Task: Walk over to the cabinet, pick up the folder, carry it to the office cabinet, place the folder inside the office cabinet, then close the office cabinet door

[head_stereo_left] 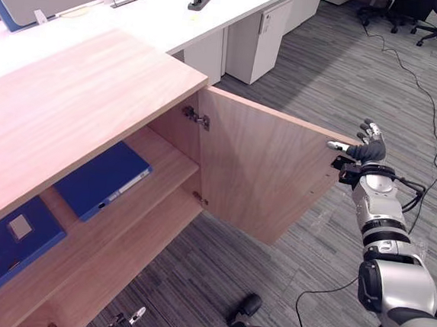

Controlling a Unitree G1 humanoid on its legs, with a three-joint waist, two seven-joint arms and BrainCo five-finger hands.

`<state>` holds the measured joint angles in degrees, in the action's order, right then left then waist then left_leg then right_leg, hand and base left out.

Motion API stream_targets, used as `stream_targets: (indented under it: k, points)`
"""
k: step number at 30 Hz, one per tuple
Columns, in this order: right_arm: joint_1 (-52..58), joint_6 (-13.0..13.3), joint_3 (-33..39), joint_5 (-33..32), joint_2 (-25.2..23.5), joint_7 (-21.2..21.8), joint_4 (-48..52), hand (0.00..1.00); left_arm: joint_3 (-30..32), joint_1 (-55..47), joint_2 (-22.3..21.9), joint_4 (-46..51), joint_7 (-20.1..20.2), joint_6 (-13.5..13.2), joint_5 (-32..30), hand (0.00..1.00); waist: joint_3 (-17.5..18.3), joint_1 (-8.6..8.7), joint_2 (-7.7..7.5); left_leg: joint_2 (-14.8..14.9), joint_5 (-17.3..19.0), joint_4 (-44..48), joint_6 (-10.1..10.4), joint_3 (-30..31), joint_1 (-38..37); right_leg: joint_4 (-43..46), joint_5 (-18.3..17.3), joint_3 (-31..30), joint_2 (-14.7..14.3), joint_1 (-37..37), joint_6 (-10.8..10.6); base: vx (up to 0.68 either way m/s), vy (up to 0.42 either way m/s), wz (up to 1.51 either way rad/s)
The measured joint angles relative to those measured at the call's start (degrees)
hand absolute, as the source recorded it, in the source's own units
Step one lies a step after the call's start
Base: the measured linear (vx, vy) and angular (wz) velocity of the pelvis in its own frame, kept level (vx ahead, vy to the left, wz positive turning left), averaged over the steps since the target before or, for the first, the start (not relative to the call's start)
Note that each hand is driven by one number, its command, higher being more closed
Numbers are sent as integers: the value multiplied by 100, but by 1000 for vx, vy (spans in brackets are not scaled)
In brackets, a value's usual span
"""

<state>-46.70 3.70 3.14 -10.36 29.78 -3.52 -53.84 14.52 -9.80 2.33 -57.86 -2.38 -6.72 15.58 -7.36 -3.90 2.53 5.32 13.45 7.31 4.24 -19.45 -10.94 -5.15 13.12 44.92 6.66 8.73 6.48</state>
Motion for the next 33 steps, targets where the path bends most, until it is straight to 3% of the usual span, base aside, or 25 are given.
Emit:
stream_targets:
  k: [5,10,15,19,22,24,28,33]
  points:
    - [3,78,-1145,17,382,695,85,0,3,0,13,-4,138,0,-3,0,-33,79,-5,100,131,82,-34,-7,10,-4,-15,-46,-129,2,-10,-103,-3,-11]
    - [292,166,-1400,281,367,1141,380,0,-46,89,91,-8,279,2,-10,0,-83,133,-90,139,280,85,-70,18,2,11,-13,-45,-215,12,-20,-129,-18,-7]
    - [1298,-326,-2192,782,61,1765,170,0,-172,198,190,-5,378,9,-118,0,-121,127,-187,160,214,51,18,63,75,23,0,-47,-228,91,-24,-92,-24,2]
    - [1743,-430,-3142,1003,-15,2360,506,0,-185,201,222,-7,452,35,-168,0,-116,178,-203,135,148,-5,86,53,80,37,33,-103,-222,144,27,-52,-2,-2]
    - [2112,-445,-4248,1132,371,3094,1787,0,-176,195,271,1,574,36,-209,0,-76,186,-286,94,143,-2,79,48,69,75,71,-133,-177,159,80,-40,36,-1]
    - [2195,-445,-4577,1063,476,3337,2239,0,-173,187,291,2,611,35,-219,0,-48,193,-331,69,127,-4,57,25,75,111,72,-164,-150,194,82,-34,47,-8]
    - [2239,-447,-5563,297,879,4060,4149,0,-108,178,374,-25,655,33,-257,0,34,177,-504,-53,42,9,-45,-85,98,265,114,-375,-69,378,128,-37,41,-22]
    - [2215,-347,-5636,-453,1123,4086,5169,0,35,177,412,-96,658,16,-261,0,134,110,-675,-99,23,4,-72,-166,90,356,119,-441,-6,436,122,-46,15,-6]
